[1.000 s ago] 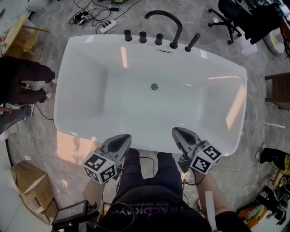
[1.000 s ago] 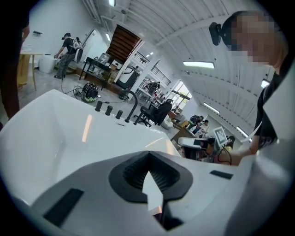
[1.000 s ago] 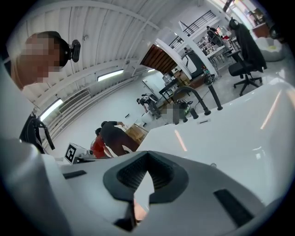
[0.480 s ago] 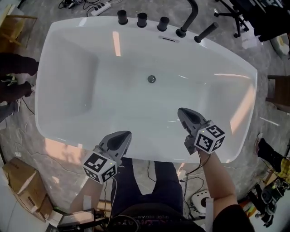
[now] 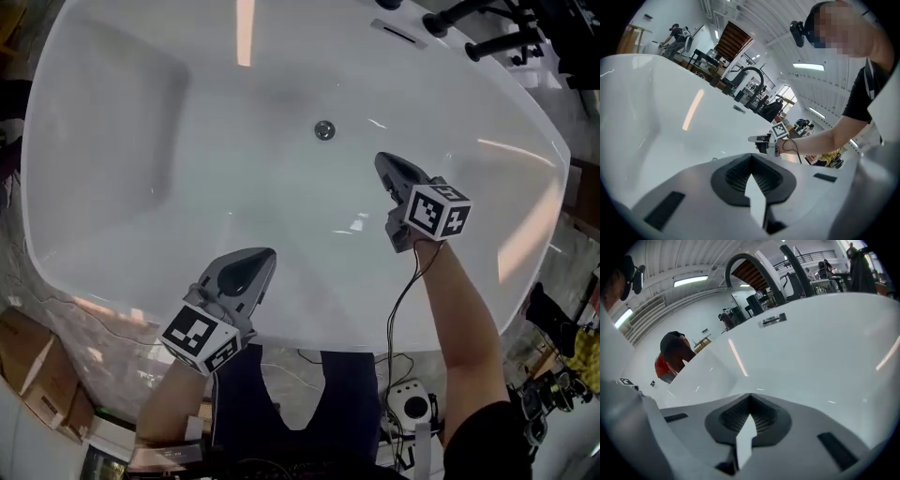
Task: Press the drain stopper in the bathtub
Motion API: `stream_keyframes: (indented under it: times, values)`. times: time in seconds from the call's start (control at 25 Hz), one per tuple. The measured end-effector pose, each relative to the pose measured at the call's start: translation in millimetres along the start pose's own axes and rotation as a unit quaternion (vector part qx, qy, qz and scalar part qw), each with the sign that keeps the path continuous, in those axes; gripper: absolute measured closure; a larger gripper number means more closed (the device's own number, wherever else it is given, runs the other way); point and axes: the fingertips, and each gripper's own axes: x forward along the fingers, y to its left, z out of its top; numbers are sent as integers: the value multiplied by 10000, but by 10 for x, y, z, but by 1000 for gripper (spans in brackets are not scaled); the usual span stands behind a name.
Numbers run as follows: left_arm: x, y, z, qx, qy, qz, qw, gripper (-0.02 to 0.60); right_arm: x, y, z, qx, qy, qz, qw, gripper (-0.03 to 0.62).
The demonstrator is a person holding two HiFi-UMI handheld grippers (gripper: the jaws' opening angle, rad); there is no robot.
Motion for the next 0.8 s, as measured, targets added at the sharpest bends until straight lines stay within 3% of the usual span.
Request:
stream_keyframes:
  times: [0.36, 0.56, 0.8]
  values:
    - [-9, 163, -101, 228, -434, -118, 9987, 574, 843, -428, -184, 194, 177, -355, 9990, 579]
    - [151, 338, -178, 52, -495, -33, 9988, 574, 1451, -805, -506, 157, 677, -562, 9960, 579]
    - [237, 475, -334, -316, -438, 124, 9985, 574, 1929, -1032, -723, 176, 729, -646, 9951, 577]
